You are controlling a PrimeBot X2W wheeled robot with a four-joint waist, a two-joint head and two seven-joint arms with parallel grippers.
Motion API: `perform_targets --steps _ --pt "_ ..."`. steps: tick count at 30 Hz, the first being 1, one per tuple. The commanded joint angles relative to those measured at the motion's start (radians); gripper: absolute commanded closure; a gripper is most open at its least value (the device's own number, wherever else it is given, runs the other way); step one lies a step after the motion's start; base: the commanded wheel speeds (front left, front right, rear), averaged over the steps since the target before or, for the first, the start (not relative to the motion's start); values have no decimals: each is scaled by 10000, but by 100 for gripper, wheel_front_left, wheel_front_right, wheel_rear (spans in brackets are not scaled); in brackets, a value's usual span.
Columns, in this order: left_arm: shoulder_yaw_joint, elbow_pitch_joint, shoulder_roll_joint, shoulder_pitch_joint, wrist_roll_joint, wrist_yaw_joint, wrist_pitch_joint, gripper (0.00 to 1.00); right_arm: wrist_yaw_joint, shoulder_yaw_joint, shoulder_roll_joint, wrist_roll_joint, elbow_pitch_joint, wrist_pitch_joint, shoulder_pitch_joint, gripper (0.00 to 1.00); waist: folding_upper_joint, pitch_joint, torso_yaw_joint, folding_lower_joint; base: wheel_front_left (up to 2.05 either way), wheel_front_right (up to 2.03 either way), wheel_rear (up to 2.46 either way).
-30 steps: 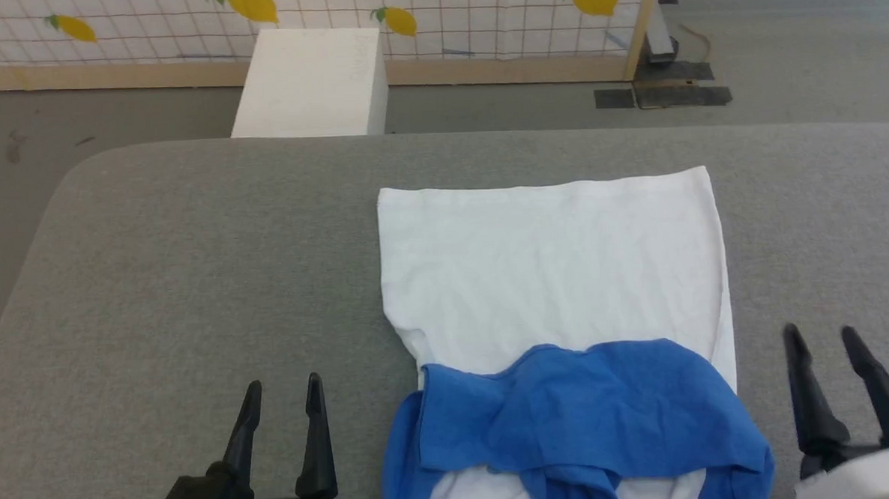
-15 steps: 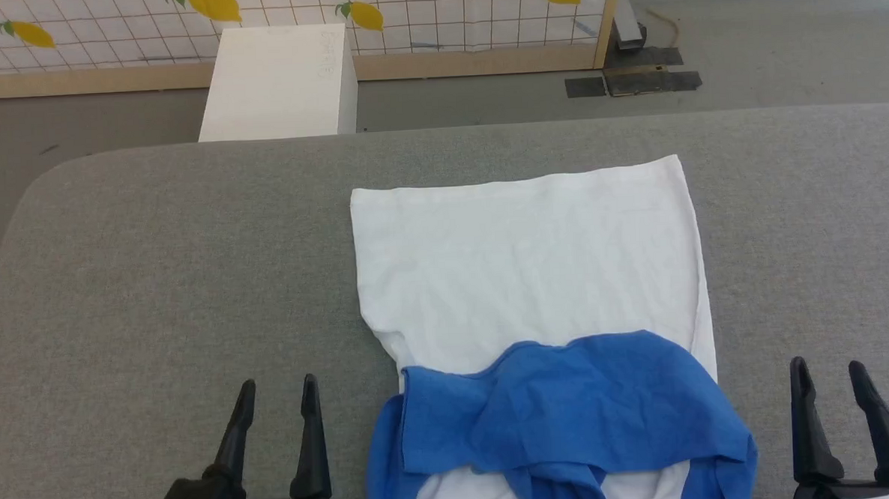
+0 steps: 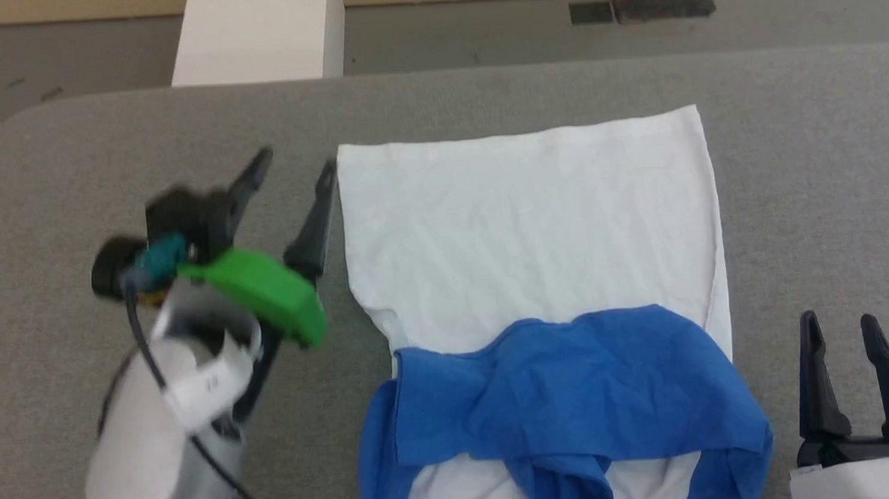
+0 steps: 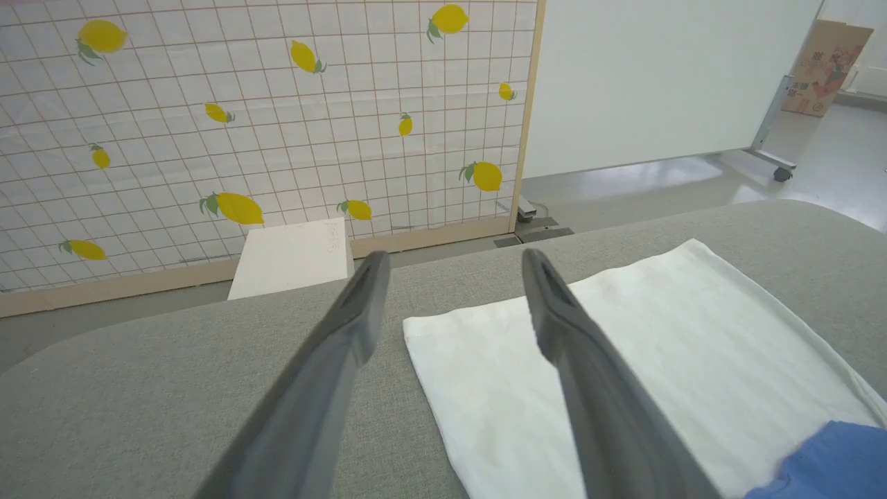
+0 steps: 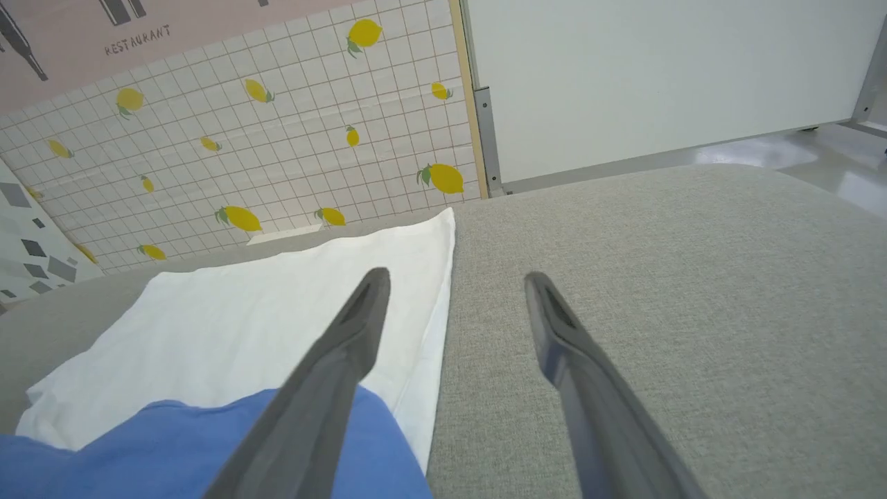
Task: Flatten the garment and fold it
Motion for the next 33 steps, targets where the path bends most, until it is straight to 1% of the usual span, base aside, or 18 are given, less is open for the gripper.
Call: perform_targets --steps 1,5,7,12,15,19,20,21,25,26,27,28,30,33 --pt "-114 176 170 -671 -197 -70 405 0 -13 23 8 2 -35 -68 -232 0 0 719 -119 0 0 0 0" --pt "-311 977 460 -2472 -847 -128 1897 0 -13 162 8 -13 -50 -122 -596 0 0 1382 -281 0 0 0 0" --pt "-347 1505 514 -3254 -1268 -140 2717 0 -13 287 8 -16 -54 -156 -816 0 0 1710 -413 0 0 0 0" --pt "-301 2600 640 -4390 -1929 -132 4300 0 -13 476 8 18 -8 -217 -1247 0 0 2366 -793 0 0 0 0" --pt "-300 3104 862 -4743 -2038 -31 5183 0 -13 535 8 56 60 -245 -1448 0 0 2733 -1052 0 0 0 0" --pt "-301 3408 1172 -4973 -1879 272 5853 0 -13 578 8 140 131 -274 -1646 0 0 3166 -1346 0 0 0 0" --pt "-142 3511 1203 -5013 -1973 560 6114 0 -13 599 8 200 189 -290 -1757 0 0 3399 -1502 0 0 0 0" --pt "-87 3548 1202 -5005 -2019 674 6229 0 -13 602 8 216 206 -294 -1794 0 0 3470 -1547 0 0 0 0" --pt "-47 3626 1387 -4931 -1944 906 6468 0 -13 586 9 254 245 -306 -1923 0 0 3684 -1671 0 0 0 0" --pt "-38 3667 1402 -4890 -1977 925 6531 16 -13 567 9 264 248 -307 -1959 0 0 3723 -1686 0 0 0 0" --pt "-25 3686 1394 -4861 -2035 919 6567 83 -13 541 9 269 242 -309 -1990 0 0 3748 -1689 0 0 0 0" --pt "-1 3709 1367 -4820 -2146 902 6652 100 -13 507 9 271 233 -309 -2021 0 0 3766 -1682 0 0 0 0" --pt "25 3669 1350 -4755 -2317 835 6766 100 -13 449 9 245 223 -311 -2052 0 0 3753 -1630 0 0 0 0" --pt "112 3562 1261 -4645 -2539 780 6661 100 -13 364 9 108 223 -311 -2079 0 0 3555 -1474 0 0 0 0"
